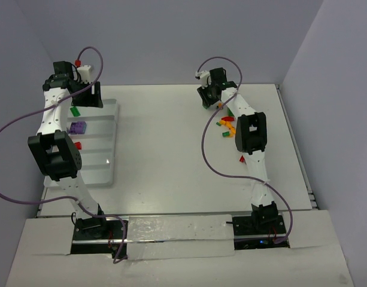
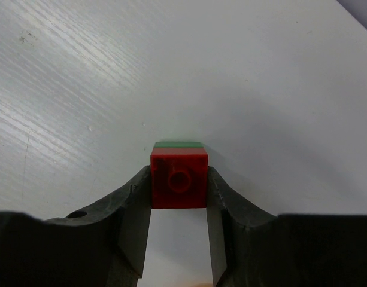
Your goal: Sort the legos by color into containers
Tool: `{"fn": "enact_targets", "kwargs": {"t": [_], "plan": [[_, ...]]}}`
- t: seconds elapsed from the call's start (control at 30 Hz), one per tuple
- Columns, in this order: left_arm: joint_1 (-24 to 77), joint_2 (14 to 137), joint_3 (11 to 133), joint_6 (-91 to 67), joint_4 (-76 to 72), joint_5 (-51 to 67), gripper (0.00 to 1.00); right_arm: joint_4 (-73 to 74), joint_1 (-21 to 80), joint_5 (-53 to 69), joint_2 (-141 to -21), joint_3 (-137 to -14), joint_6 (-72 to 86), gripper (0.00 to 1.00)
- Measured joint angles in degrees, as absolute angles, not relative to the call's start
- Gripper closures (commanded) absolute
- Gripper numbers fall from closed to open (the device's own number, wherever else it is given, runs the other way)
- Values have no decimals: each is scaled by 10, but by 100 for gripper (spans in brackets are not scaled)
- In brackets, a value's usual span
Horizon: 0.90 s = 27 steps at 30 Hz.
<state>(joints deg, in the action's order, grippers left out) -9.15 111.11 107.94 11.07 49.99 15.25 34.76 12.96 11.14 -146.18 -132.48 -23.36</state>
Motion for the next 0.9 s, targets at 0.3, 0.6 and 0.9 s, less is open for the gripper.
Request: {"fn": "enact_targets", "kwargs": {"t": [0.3,0.6,0.9], "plan": [[-92,1081,1054,112,495,204,11,379,129,189,-1419,-1279,-216,100],[-91,871,771,34,342,444,4,340,130,426,-1207,-1130,-25,100],[13,808,677,-22,198,494,5,10,152,597,-1105,-944,372,100]]}}
